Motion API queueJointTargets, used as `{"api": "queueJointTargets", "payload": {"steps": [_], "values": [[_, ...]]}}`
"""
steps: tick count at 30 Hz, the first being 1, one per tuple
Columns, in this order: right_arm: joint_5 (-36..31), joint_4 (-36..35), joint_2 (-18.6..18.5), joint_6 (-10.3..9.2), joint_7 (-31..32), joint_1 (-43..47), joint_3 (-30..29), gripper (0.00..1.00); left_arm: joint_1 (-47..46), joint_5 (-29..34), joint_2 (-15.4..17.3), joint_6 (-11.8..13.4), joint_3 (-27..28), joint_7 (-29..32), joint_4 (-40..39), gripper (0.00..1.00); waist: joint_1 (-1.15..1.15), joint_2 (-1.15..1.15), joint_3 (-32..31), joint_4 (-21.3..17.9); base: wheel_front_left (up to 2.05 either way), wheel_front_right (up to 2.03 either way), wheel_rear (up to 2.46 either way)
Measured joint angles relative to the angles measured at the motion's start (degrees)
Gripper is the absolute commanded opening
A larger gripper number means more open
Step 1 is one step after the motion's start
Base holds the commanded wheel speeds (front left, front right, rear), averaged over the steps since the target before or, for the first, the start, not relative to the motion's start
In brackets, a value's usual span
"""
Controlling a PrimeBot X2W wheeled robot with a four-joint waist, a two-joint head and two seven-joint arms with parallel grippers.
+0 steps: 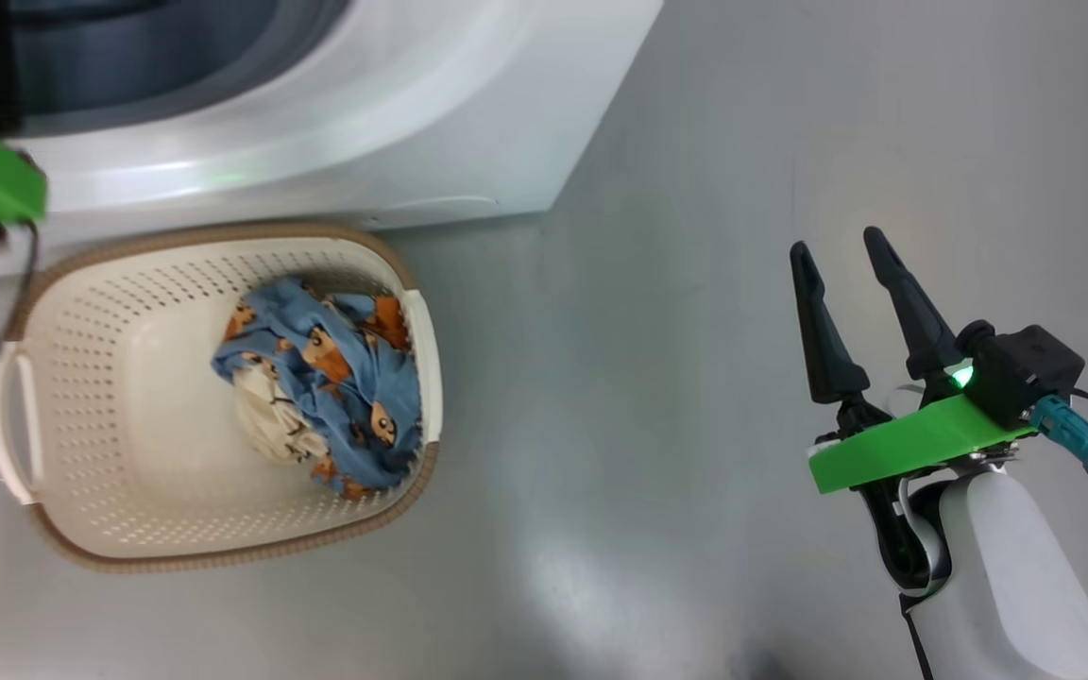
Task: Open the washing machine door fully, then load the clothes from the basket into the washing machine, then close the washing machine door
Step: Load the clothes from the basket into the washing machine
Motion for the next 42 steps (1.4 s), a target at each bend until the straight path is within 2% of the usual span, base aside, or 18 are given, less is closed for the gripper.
{"api": "queueJointTargets", "payload": {"steps": [6, 18, 28, 42], "values": [[-0.1, 0.7, -0.8, 0.0, 0.0, 0.9, -0.2, 1.0, 9.2, 6.3, -3.4, 0.0, 7.3, 0.0, -5.1, 1.0, 0.0, 0.0, -3.1, 1.2, 0.0, 0.0, 0.0], [0.4, 2.3, -3.0, 0.0, 0.0, 6.0, -0.9, 1.0, 26.1, 14.7, -7.4, 0.0, 18.0, 0.0, -15.3, 1.0, 0.0, 0.0, -10.7, 3.5, 0.0, 0.0, 0.0], [2.2, 2.7, -4.7, 0.0, 0.0, 11.4, -1.8, 1.0, 40.1, 20.1, -10.0, 0.0, 23.4, 0.0, -22.9, 1.0, 0.01, 0.0, -17.6, 4.7, 0.0, 0.0, 0.0], [3.3, 2.5, -6.4, 0.0, 0.0, 18.5, -3.9, 1.0, 56.6, 22.8, -12.9, 0.0, 29.4, 0.0, -31.8, 1.0, 0.01, 0.0, -25.2, 5.8, 0.0, 0.0, 0.0]]}}
